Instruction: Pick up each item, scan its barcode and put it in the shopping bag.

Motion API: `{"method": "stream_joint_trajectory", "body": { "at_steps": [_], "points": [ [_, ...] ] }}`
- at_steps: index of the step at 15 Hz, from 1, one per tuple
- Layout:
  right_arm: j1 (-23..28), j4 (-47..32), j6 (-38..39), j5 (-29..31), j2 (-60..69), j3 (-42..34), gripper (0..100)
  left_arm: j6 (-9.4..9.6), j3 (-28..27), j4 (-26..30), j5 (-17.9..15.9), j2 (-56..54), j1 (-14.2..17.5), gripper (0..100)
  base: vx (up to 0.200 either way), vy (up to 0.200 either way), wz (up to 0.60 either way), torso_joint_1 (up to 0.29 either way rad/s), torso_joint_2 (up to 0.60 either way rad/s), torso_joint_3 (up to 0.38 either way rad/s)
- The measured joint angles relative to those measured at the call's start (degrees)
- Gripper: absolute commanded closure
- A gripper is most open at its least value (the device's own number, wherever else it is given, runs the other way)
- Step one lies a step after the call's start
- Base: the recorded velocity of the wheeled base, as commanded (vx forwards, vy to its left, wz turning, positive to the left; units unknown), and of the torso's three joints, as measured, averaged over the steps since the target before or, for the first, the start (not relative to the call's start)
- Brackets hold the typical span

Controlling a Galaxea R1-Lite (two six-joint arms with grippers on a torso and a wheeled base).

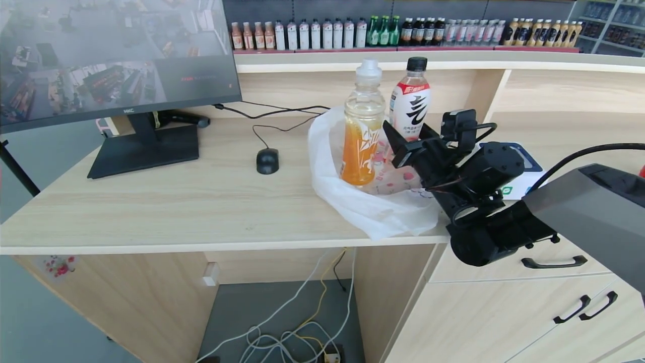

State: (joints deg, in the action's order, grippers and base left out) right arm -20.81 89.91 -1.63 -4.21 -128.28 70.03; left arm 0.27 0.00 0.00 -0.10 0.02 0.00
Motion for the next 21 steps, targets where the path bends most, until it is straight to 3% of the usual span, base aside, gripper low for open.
{"method": "stream_joint_trajectory", "body": {
  "at_steps": [21],
  "points": [
    [-0.07, 0.17, -0.74, 3.77, -3.39, -0.38, 100, 0.17, 0.00, 0.00, 0.00, 0.00, 0.00, 0, 0.000, 0.000, 0.00, 0.000, 0.00, 0.000]
  ]
}}
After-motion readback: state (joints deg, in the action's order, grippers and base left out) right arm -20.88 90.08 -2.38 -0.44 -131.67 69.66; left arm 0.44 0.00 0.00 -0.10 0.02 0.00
